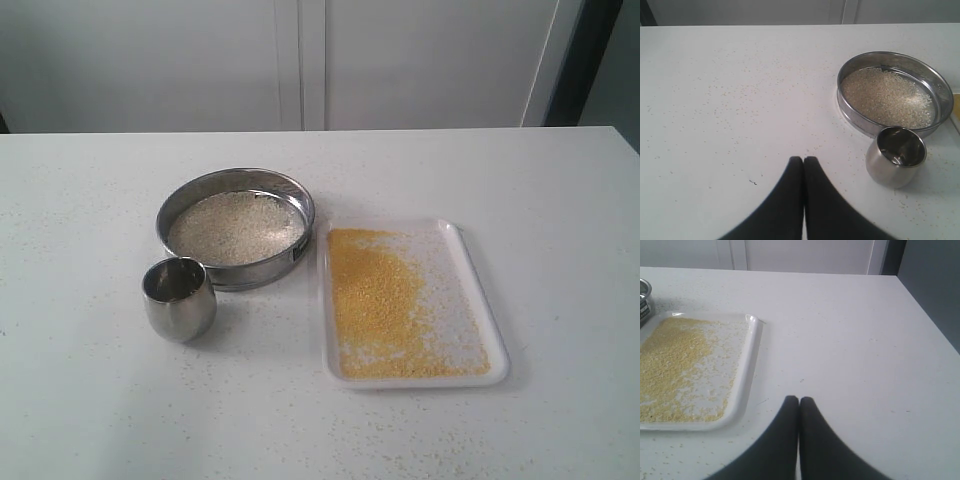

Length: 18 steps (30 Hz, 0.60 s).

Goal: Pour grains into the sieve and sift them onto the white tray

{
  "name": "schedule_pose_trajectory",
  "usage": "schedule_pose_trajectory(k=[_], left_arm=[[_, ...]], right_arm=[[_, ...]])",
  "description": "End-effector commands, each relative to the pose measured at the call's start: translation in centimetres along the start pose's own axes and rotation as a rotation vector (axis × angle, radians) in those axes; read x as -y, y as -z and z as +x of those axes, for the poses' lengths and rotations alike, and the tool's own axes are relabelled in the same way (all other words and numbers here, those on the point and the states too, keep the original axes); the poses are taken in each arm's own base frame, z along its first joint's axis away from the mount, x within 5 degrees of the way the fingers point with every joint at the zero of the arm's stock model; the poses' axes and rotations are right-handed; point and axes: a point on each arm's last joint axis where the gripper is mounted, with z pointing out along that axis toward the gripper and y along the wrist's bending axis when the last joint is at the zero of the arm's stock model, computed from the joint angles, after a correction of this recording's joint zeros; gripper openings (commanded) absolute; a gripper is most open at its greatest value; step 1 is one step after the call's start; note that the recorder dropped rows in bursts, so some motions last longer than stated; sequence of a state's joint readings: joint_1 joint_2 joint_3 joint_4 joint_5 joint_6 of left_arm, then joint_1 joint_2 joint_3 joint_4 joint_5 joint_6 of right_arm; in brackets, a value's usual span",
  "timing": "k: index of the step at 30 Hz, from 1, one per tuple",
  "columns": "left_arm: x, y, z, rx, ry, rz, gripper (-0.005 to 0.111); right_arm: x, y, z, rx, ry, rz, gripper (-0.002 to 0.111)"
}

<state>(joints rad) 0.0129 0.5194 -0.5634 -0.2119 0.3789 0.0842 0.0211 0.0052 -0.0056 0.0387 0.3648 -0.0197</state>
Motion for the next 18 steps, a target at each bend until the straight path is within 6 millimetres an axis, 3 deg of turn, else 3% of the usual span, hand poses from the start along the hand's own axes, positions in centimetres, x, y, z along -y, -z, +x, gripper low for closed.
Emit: schedule_pose_trajectory(k=[1,11,18], left_arm=[[0.0,0.1,0.2,-0.002,0.002,0.002,0.000],[-0.3,0.3,1.4,-0.085,0.026,-0.030,0.000],[-0.6,0.7,4.2,-0.085,0.008,-0.074,0.000]], right_arm=[[0.0,0.0,0.0,0.015,0.002,-0.001,0.000],[0.0,0.0,0.0,0.015,0.002,-0.001,0.000],[0.0,0.0,0.0,0.015,0.002,-0.001,0.000]])
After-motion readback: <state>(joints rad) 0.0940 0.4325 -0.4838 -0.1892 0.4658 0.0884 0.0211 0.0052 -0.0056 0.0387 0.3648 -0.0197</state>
